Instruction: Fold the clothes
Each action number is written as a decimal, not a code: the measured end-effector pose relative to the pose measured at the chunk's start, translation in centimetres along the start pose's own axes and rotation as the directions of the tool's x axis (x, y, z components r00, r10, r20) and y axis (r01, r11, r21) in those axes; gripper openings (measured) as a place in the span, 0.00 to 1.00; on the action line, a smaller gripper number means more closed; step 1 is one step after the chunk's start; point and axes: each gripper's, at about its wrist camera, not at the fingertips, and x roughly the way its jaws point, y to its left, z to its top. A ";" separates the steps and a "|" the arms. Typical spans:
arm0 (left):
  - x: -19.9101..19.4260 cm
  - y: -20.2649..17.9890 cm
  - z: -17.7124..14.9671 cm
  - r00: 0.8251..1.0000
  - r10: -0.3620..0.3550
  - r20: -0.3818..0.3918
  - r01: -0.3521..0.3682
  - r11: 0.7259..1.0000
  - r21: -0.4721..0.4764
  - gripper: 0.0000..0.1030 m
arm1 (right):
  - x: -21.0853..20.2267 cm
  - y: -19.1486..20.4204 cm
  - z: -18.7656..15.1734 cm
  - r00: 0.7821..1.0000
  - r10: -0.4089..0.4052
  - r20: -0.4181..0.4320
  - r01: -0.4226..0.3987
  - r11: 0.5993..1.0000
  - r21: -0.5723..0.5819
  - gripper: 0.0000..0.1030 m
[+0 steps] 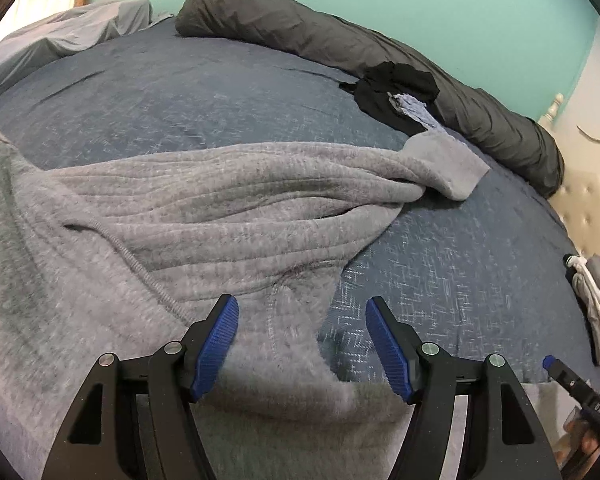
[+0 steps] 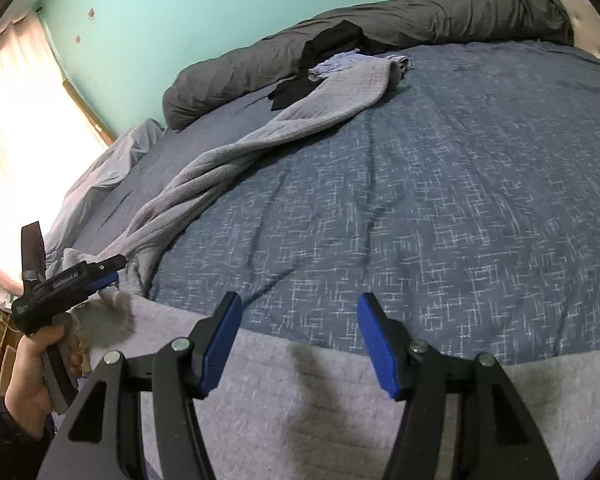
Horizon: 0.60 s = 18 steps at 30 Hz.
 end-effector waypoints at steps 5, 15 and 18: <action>0.6 0.1 -0.3 1.000 -0.015 -0.007 0.015 1.000 0.009 0.73 | 1.2 -0.4 2.1 0.998 -0.058 -0.021 0.058 0.998 0.004 0.59; 1.6 0.6 -0.8 1.000 -0.029 0.008 0.029 1.000 -0.009 0.75 | 7.7 -2.1 14.5 0.986 -0.160 -0.047 0.158 0.987 -0.030 0.59; 2.1 0.5 -0.9 1.000 -0.021 0.008 0.021 1.000 -0.006 0.77 | 10.6 -2.4 17.7 0.981 -0.176 -0.079 0.174 0.984 -0.032 0.59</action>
